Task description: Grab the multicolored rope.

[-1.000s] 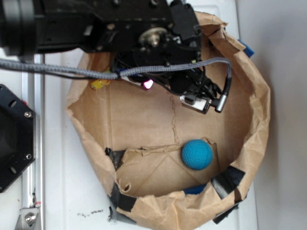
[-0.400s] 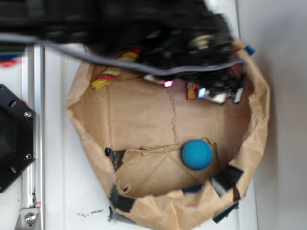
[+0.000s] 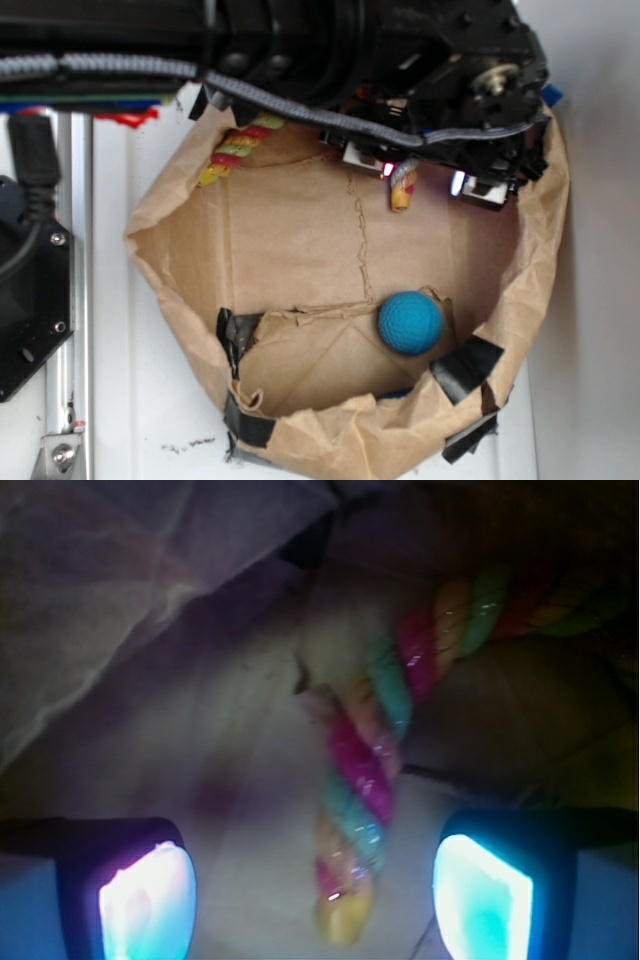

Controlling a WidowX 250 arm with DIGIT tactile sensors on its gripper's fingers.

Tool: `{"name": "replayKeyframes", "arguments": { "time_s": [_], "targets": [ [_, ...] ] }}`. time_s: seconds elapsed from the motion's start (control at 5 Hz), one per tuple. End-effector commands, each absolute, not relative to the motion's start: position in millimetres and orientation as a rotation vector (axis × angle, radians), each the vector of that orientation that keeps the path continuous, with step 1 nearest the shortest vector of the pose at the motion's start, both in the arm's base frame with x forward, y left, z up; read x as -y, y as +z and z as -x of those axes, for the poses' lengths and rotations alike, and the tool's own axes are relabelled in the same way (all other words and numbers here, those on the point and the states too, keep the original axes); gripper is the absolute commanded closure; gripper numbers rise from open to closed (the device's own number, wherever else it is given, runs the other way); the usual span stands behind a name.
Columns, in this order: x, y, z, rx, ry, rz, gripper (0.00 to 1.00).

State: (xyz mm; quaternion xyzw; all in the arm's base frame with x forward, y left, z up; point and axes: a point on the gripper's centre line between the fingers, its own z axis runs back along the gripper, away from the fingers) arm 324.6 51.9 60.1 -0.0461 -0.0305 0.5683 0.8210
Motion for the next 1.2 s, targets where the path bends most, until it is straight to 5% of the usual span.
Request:
{"name": "replayKeyframes", "arguments": {
  "time_s": [0.0, 0.6, 0.8, 1.0],
  "targets": [
    [-73, 62, -333, 0.161, 1.204, 0.097, 0.00],
    [-58, 20, -326, 0.143, 1.106, 0.018, 0.00],
    [-58, 20, -323, 0.162, 1.106, 0.021, 1.00],
    [-58, 22, -322, 0.185, 1.108, 0.024, 1.00]
  ]
}}
